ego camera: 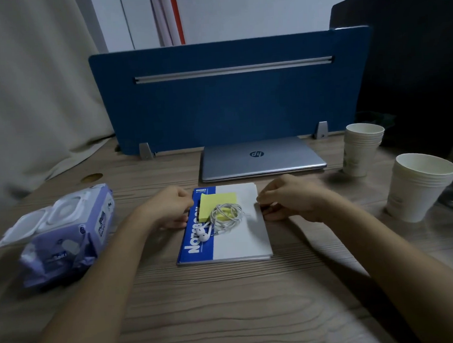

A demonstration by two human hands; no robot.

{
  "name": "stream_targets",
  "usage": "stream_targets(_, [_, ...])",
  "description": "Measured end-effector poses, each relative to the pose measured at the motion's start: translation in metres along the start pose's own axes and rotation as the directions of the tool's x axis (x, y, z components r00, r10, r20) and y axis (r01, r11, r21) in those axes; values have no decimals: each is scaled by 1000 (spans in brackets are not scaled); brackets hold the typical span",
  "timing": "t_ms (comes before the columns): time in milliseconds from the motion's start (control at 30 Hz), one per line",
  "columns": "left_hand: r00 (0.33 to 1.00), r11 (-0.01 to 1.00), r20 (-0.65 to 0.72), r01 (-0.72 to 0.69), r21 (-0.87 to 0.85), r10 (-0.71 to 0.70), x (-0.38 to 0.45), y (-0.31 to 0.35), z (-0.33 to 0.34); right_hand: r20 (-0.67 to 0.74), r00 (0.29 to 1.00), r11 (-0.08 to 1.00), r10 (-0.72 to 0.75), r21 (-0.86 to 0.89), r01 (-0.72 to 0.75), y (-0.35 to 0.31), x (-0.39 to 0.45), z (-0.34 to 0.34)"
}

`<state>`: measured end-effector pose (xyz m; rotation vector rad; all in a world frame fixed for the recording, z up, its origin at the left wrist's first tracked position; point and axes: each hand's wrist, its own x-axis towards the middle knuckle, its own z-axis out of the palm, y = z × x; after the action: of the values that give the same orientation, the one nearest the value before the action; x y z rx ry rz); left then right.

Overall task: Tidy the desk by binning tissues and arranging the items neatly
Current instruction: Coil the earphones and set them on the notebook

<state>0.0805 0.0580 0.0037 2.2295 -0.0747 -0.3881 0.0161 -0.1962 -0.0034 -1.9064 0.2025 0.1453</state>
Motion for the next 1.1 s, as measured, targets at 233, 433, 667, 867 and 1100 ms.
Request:
stream_targets(233, [996, 999, -84, -28, 30, 30, -17, -35, -30, 114, 981, 988, -154, 2, 155, -2, 0, 43])
stream_targets(433, [994, 989, -66, -74, 126, 83, -43, -58, -43, 275, 908, 900, -317, -216, 379, -4, -10, 65])
stream_targets(667, [983, 948, 146, -151, 281, 113, -67, -85, -47, 305, 854, 629, -421, -580, 517, 1, -16, 77])
stream_targets(867, [985, 927, 48, -174, 333, 167, -67, -83, -47, 276, 813, 597, -512, -566, 568, 1, -12, 90])
stream_targets(1100, [983, 887, -17, -156, 435, 181, -66, -91, -53, 301, 749, 544, -591, -538, 645, 2, -9, 102])
